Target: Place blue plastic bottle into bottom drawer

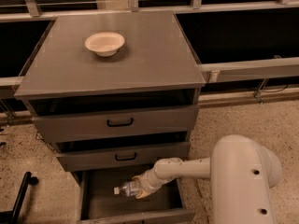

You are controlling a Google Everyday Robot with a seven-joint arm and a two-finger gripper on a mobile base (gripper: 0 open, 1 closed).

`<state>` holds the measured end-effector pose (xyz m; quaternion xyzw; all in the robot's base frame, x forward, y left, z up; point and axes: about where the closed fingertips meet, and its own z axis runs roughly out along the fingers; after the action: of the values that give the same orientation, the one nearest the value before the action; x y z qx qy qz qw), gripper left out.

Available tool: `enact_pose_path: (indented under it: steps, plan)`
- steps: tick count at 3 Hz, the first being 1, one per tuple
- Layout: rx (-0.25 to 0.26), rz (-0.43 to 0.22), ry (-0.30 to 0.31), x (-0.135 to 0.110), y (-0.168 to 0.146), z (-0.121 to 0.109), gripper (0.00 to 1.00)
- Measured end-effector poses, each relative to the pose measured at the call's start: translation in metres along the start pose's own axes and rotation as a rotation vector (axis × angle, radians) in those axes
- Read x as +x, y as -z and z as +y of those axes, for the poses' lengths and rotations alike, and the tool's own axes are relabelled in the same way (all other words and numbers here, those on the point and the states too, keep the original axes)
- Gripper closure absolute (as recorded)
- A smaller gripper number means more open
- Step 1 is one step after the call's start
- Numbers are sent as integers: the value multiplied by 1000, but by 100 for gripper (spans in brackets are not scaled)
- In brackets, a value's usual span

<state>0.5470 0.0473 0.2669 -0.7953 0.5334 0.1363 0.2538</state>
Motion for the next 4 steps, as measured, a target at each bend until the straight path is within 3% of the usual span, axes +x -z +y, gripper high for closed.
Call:
enact_pose_path:
  steps: [2,3,4]
  plan:
    - [7,33,-29,23,-32,-4,100]
    - [-34,47,-65,44,-69,-3,100]
    - [-35,47,-65,44,-69,-2,100]
